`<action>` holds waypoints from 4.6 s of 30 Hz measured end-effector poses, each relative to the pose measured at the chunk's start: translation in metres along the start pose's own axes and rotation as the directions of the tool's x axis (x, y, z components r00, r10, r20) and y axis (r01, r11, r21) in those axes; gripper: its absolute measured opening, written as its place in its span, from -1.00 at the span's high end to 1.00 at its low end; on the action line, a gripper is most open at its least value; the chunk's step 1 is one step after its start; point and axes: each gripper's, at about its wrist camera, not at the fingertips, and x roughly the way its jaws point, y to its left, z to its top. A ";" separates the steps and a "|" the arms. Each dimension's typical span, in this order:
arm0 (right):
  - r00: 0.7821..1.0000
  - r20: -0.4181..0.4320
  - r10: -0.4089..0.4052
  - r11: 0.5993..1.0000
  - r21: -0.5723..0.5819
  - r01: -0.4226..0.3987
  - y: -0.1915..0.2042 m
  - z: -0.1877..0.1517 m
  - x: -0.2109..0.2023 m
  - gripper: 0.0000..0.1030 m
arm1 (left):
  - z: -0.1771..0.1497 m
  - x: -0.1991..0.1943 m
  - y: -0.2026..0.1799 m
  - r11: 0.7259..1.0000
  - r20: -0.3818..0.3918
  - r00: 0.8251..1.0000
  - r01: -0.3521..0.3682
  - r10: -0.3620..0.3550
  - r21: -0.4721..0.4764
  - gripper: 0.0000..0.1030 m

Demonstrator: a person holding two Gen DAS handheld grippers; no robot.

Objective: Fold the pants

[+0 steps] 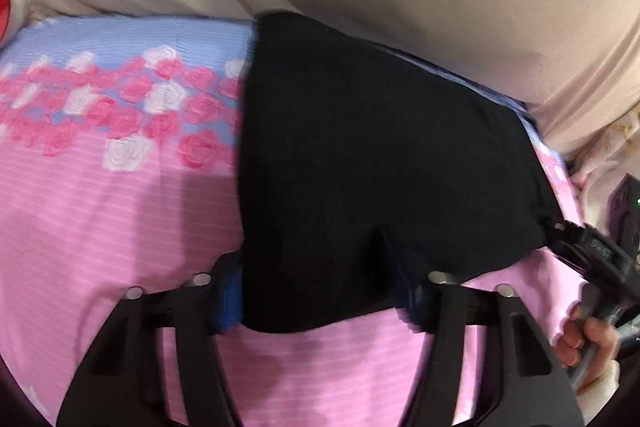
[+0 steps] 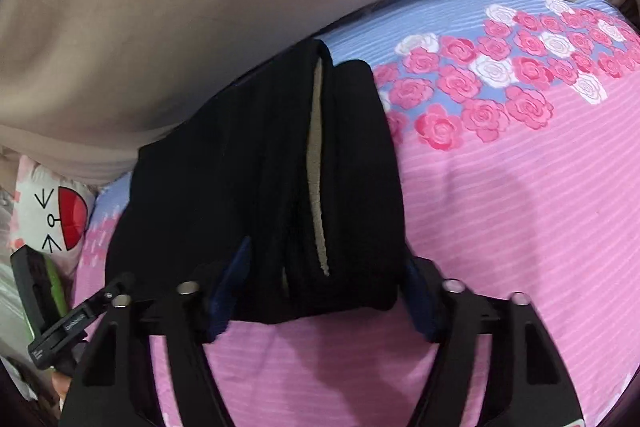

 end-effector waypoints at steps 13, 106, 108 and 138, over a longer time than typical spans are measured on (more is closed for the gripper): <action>1.000 -0.016 0.002 1.000 0.016 -0.002 -0.010 -0.060 -0.060 0.08 | -0.048 -0.061 -0.032 0.978 -0.021 0.993 -0.111 0.116 0.174 0.30; 0.884 0.295 -0.362 0.880 -0.205 0.429 0.089 -0.175 -0.104 -0.15 | -0.137 -0.099 -0.065 0.911 0.301 0.908 -0.359 0.291 0.201 -0.81; 0.884 0.294 -0.363 0.879 -0.207 0.429 0.089 -0.175 -0.103 -0.15 | -0.137 -0.099 -0.065 0.911 0.299 0.908 -0.360 0.293 0.201 -0.81; 0.887 0.290 -0.359 0.879 -0.214 0.426 0.086 -0.177 -0.104 -0.22 | -0.139 -0.094 -0.066 0.912 0.279 0.915 -0.353 0.290 0.210 -0.91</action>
